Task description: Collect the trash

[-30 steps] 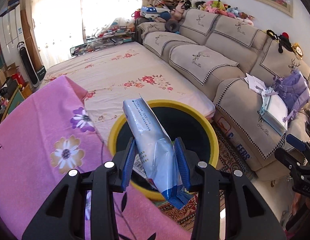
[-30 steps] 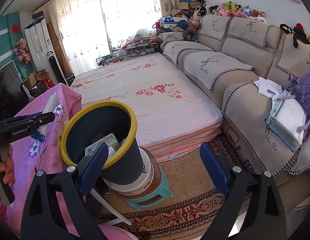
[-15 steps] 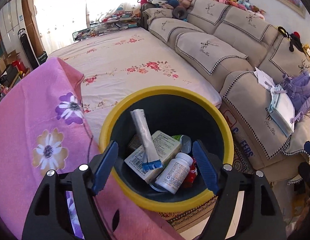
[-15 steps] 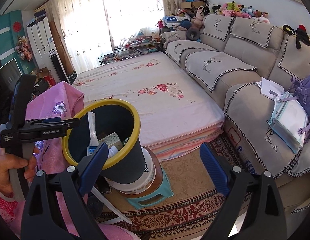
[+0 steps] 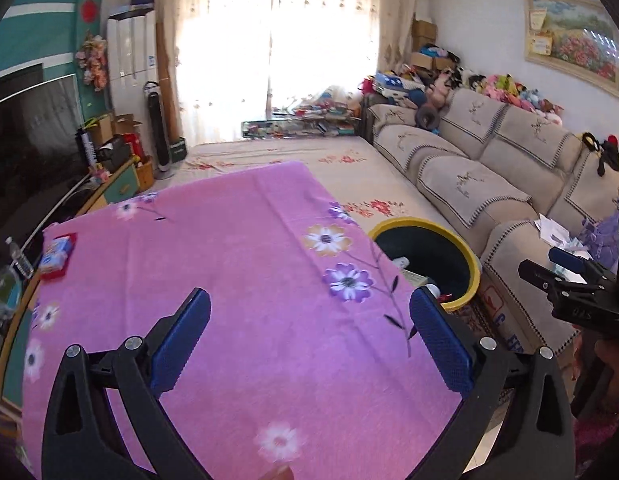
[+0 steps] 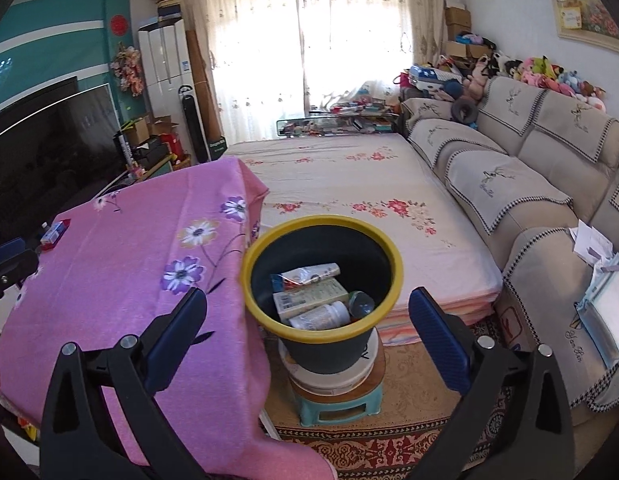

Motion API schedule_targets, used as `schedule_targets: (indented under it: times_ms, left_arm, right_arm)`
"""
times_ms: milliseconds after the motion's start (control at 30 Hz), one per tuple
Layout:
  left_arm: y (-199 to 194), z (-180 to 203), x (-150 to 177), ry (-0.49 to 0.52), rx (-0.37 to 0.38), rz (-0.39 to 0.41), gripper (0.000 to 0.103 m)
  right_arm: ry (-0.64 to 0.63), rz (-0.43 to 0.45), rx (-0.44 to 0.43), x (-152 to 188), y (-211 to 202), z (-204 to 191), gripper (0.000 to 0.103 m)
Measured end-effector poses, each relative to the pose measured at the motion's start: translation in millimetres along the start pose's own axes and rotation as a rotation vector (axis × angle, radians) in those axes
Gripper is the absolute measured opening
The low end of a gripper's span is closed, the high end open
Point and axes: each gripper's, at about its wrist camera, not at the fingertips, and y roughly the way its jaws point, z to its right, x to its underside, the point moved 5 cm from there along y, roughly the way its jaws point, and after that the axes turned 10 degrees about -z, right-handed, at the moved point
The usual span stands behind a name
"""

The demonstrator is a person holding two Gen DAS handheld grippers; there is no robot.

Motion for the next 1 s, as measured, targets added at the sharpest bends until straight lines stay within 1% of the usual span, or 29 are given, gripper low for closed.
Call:
schedule_targets:
  times_ms: [100,200,300,400,533,700,800,900,1000]
  left_arm:
    - [-46,-45,27,-0.076,-0.094,0.045,0.098]
    - [-80,-80,53,-0.143,-0.148,0.043,0.098]
    - [-114,-108,75,-0.203,-0.199,0.065,0.098]
    - [-142,-123,94,-0.222,-0.249,0.092,0.098]
    - [-171,-136,115,-0.252,-0.246,0.114,0.098]
    - [-190,-142,134,-0.279,-0.245,0.133,0.098]
    - [-193,-139,135,-0.276,-0.243,0.135,0.098]
    - [-188,-134,131,-0.271,-0.240,0.130,0.098]
    - [-182,-125,121,-0.265,-0.243,0.125,0.098]
  right_arm:
    - [-0.045,0.027,-0.021,-2,-14,-24,0.096]
    - [-0.088,0.049,-0.029,-2,-31,-44,0.096]
    - [-0.124,0.073,-0.034,2,-50,-60,0.096]
    - [-0.142,0.102,-0.042,9,-68,-68,0.096]
    - [-0.147,0.133,-0.022,13,-83,-74,0.096]
    - [-0.154,0.152,-0.029,16,-93,-79,0.096]
    - [-0.161,0.153,-0.031,17,-93,-83,0.096]
    - [-0.163,0.154,-0.032,17,-93,-84,0.096]
    - [-0.160,0.153,-0.035,16,-92,-85,0.096]
